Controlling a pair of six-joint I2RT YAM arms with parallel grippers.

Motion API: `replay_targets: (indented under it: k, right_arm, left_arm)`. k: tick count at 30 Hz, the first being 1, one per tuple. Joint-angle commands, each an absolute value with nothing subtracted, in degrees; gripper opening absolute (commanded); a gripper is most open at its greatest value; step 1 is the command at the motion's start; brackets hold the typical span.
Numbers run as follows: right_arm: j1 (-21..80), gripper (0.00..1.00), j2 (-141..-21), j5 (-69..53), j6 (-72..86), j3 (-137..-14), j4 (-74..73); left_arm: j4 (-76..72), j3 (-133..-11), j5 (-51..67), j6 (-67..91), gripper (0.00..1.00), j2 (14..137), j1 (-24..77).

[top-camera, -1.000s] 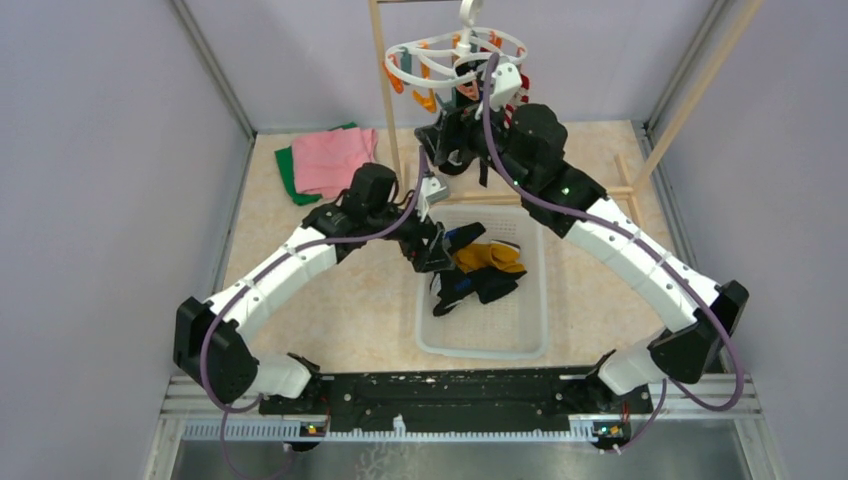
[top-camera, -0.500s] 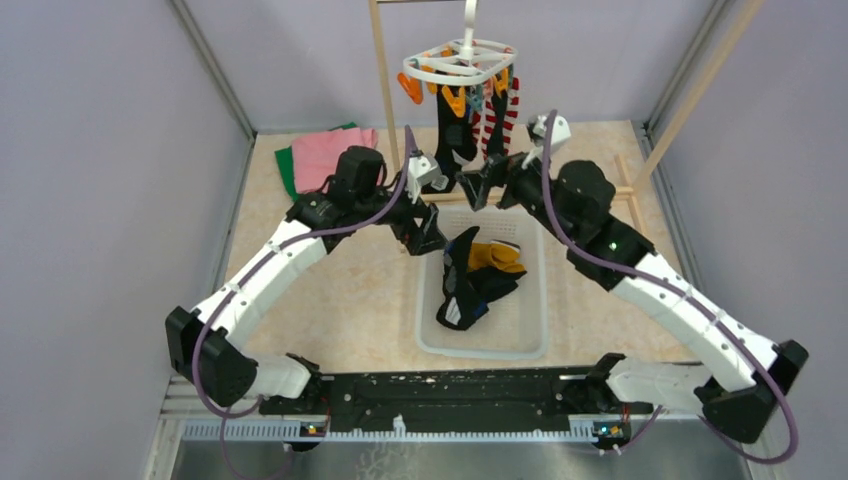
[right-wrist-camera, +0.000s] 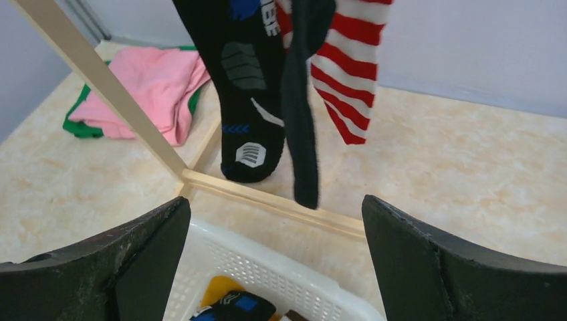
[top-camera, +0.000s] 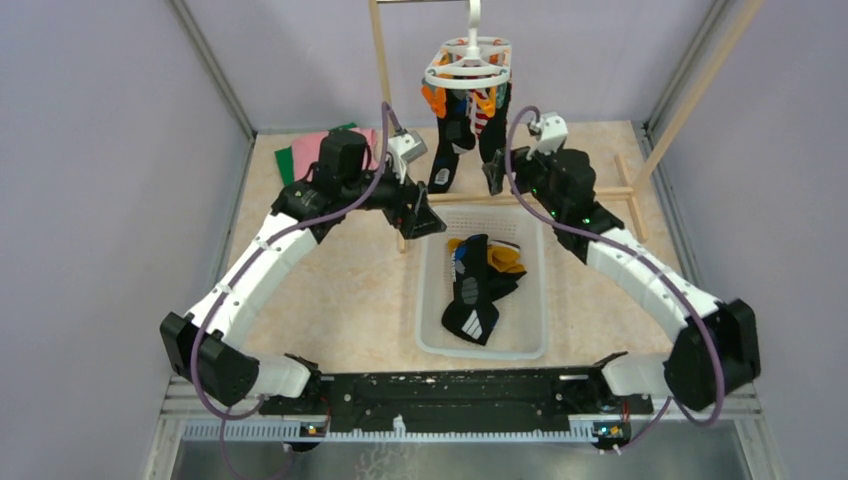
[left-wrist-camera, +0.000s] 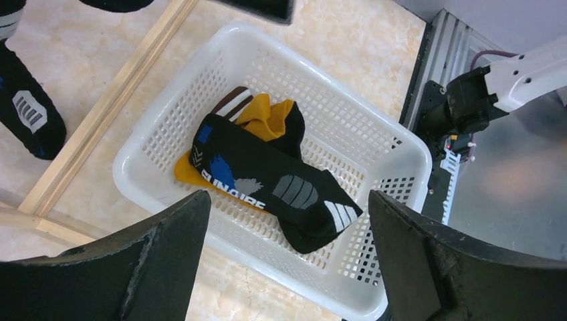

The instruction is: Remove the socks clipped to the hanger

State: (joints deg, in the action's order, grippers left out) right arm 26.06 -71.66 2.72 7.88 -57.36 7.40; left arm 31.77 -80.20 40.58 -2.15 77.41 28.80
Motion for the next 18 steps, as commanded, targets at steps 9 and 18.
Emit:
replay_targets:
  k: [9,18]
  right_arm:
    - [20.28,0.64,-88.48,-8.23,1.83,-68.58,30.85]
    - [19.55,0.0,-85.79,-15.21,1.7,-64.63,34.35]
  left_arm:
    - [32.82,-82.89,48.95,-0.09,0.9,76.04,23.83]
    - [32.55,-81.69,50.97,-0.09,0.89,75.26,21.51]
